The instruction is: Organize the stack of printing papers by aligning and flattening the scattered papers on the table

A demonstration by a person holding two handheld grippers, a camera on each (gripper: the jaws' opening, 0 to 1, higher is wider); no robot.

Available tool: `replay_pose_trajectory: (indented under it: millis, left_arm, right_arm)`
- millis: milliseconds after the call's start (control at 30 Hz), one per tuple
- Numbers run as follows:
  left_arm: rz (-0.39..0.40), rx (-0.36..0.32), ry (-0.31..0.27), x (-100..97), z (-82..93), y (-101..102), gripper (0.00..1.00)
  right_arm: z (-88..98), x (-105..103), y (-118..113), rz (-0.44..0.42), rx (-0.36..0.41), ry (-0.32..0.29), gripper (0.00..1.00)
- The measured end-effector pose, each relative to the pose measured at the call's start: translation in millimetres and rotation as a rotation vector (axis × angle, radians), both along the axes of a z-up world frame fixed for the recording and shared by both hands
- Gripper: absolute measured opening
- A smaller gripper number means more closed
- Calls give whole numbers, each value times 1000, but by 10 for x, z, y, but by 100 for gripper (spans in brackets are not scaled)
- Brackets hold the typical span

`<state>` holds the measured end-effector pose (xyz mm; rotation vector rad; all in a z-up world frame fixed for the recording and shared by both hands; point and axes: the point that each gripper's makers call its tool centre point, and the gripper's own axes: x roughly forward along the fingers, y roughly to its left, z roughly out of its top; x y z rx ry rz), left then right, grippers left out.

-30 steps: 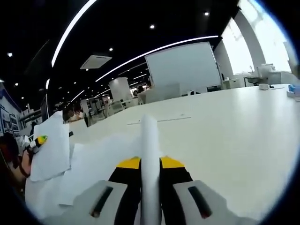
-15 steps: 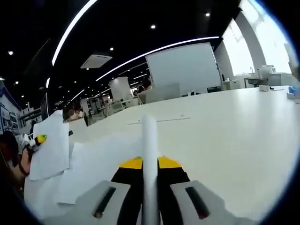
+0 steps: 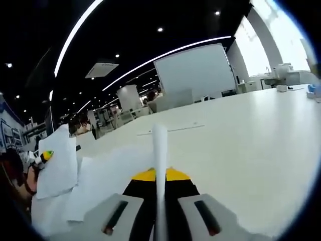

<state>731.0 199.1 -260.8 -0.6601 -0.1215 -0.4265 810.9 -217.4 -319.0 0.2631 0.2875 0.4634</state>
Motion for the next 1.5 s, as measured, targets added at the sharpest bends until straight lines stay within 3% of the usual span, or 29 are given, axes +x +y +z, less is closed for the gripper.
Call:
replay_pose_trajectory:
  millis: [1033,1500]
  left_arm:
    - [2,0,1,8,-2,-3,9]
    - [-1,6,0,2,-1,-14,9]
  right_arm:
    - [45,-55,-18,-10,43,10,0]
    - [258,-114,-47,-25,109,-24,0]
